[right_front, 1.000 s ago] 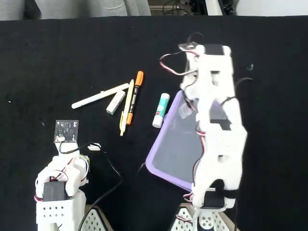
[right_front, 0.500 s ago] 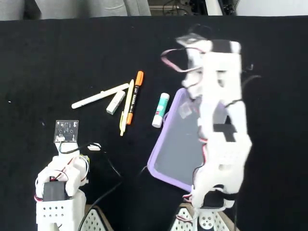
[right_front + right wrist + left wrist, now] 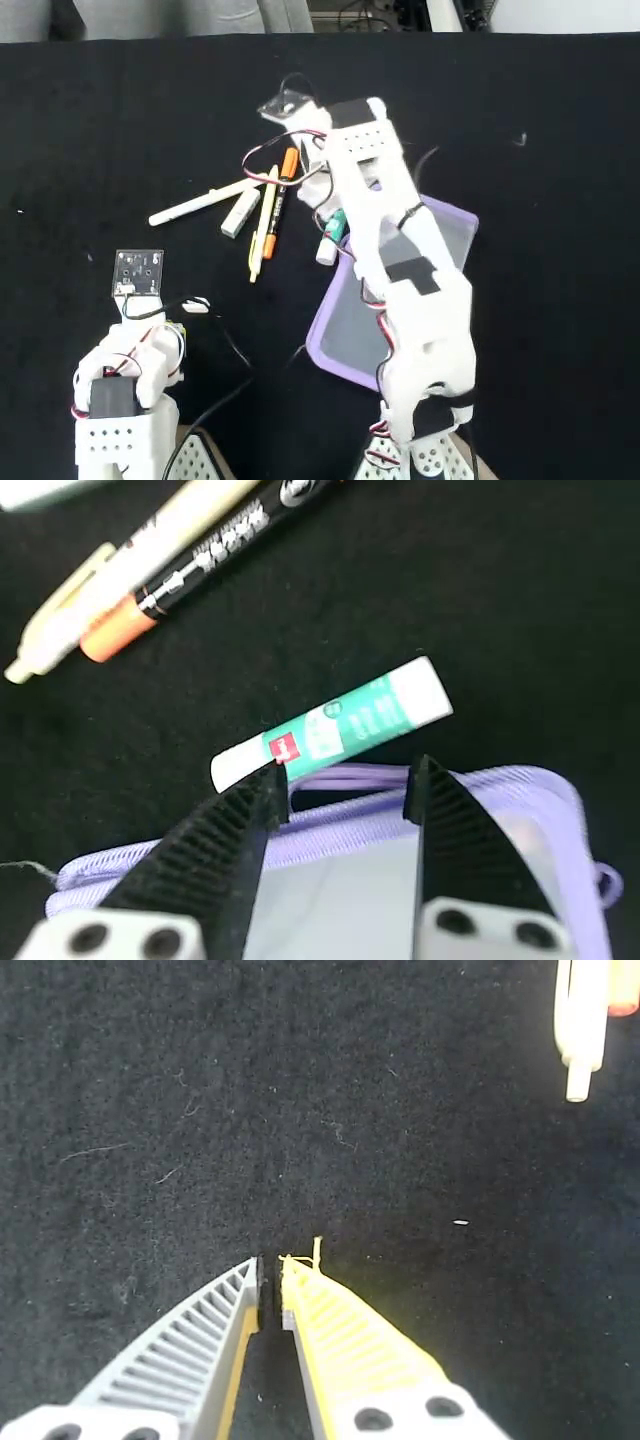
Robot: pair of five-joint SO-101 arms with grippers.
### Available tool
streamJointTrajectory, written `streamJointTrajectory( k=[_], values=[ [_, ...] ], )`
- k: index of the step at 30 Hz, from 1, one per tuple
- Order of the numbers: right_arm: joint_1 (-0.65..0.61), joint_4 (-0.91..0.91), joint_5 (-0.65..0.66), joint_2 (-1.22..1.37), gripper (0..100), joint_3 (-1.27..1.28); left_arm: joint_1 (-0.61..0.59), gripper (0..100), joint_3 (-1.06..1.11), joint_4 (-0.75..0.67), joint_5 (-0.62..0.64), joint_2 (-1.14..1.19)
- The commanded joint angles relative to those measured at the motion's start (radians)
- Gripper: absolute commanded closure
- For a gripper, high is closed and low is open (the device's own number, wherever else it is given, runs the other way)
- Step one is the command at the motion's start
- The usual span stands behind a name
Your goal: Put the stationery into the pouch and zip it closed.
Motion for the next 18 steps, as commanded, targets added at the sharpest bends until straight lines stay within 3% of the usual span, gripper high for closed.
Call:
streamJointTrajectory(
  k=[1,14,18],
  values=[
    [0.04,-0.012,0.003,0.005,79.7,-0.007,0.002,94,0.022,0.0,-0.011,-0.008],
    [0.324,0.135,0.015,0.012,79.7,0.001,0.002,94,0.022,0.0,-0.011,-0.008],
    [0.35,0.172,0.109,0.01,79.7,0.008,0.002,94,0.022,0.0,-0.011,-0.008]
  ],
)
